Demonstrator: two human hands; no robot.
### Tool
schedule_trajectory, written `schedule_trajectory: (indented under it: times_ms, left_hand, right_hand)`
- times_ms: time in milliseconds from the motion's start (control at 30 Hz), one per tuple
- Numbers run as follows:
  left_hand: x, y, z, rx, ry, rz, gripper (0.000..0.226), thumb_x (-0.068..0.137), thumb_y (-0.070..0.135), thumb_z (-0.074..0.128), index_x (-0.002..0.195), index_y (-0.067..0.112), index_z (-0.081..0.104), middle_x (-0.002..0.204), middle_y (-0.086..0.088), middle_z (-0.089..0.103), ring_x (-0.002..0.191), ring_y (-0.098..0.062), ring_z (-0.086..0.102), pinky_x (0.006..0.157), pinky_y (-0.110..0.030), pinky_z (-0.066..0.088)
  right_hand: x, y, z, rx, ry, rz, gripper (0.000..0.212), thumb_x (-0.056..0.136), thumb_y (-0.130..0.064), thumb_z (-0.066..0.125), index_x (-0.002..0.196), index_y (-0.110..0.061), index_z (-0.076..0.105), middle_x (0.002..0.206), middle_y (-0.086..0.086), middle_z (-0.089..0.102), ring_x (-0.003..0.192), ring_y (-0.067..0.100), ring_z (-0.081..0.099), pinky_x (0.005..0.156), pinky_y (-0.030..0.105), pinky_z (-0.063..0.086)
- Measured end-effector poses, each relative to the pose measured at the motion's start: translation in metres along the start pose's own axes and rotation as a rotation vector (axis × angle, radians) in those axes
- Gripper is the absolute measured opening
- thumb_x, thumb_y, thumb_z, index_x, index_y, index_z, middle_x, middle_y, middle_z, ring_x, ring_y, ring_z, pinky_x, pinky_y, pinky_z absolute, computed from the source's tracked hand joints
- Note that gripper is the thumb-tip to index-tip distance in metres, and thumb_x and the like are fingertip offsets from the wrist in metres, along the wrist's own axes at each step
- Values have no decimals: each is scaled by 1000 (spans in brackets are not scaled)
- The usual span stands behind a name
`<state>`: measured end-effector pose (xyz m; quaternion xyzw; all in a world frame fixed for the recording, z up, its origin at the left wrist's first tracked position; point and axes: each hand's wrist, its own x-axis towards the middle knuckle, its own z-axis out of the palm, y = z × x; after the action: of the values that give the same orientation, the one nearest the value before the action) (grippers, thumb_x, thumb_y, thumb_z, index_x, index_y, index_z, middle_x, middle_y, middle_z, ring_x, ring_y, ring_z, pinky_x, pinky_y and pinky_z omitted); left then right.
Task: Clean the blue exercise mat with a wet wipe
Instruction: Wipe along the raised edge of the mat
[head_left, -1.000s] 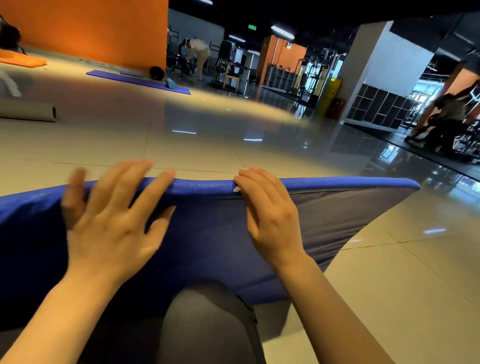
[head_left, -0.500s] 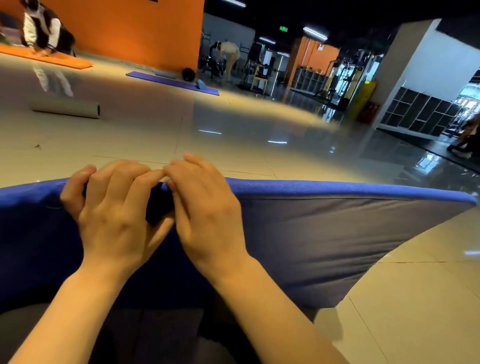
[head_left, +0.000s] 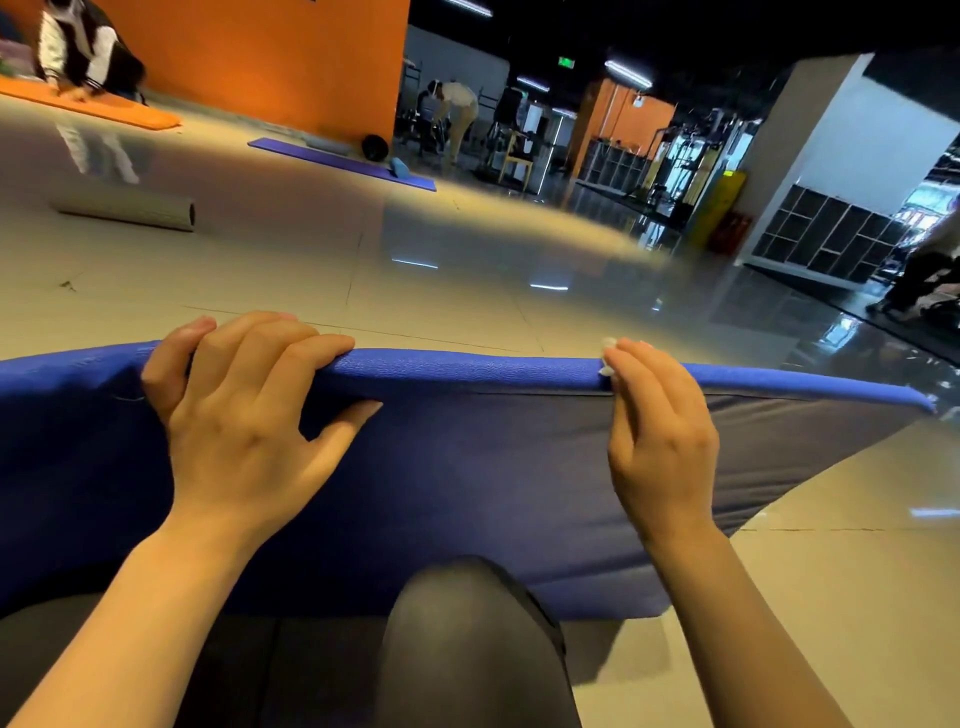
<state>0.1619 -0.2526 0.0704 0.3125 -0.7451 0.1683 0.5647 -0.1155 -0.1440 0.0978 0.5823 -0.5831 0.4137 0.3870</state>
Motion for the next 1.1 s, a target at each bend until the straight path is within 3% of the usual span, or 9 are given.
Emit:
schedule_trajectory:
  times_ms: [167,267,433,567,700,833,900,1000,1100]
  left_hand:
    - [1,-6,-6,14,-101,5,46,85,36,63,122,8,61,119,-14,58,119,-34,46,99,-57,40]
    - [-6,-12,-9,95,-141,25,52,86,31,64,135,17,52,129,-7,49,128,-30,39,100,-65,40]
    - [-27,-29,-28,148,-173,-256,65,84,49,55,143,25,39,146,-10,36,138,-42,35,107,-67,32]
    - [-10,-50,-20,127,-272,-371,40,82,44,57,117,26,51,113,-9,51,108,-41,49,92,-68,40]
    - [54,-75,8,302,-93,-191,30,79,22,69,101,14,50,94,-15,52,95,-38,43,81,-76,39]
    - [141,-98,4,213,54,-243,22,86,33,56,94,12,54,88,-24,55,84,-48,54,74,-72,42]
    - [157,-96,3,141,148,-96,19,93,28,56,96,9,52,91,-25,56,84,-49,55,74,-71,44]
    - [139,-104,22,250,297,184,18,94,17,64,103,11,50,103,-13,53,93,-41,53,80,-72,45]
    - [75,-108,55,307,169,205,16,88,7,61,101,14,53,99,-10,60,94,-35,53,98,-56,30]
  right_hand:
    - [4,-22,13,53,-64,-19,35,95,-28,56,114,-1,68,115,11,67,120,30,53,108,36,36]
    - [13,-14,11,-37,-181,-132,42,84,-38,65,117,-11,68,110,6,65,111,31,55,95,42,40]
    - [34,-7,17,-39,-285,-139,30,70,-31,71,93,-14,62,90,1,60,85,28,51,70,38,37]
    - [52,-4,43,-22,-282,-73,23,63,-23,68,77,-12,55,77,3,55,70,30,50,58,35,32]
    - [97,-11,77,-101,-142,-94,23,55,-10,66,74,-9,51,73,9,51,68,31,48,60,34,22]
    - [174,-16,73,-85,252,-180,27,57,4,71,73,-4,51,74,13,50,74,23,32,64,33,13]
    - [188,-10,68,-35,322,-212,20,66,3,70,75,-2,53,76,15,52,78,23,33,66,33,16]
    - [160,13,84,17,233,-225,20,73,-5,70,78,-5,50,77,16,51,78,24,34,66,34,19]
    - [93,41,115,16,-96,-268,20,74,-15,61,81,-14,43,75,11,49,72,24,35,63,36,24]
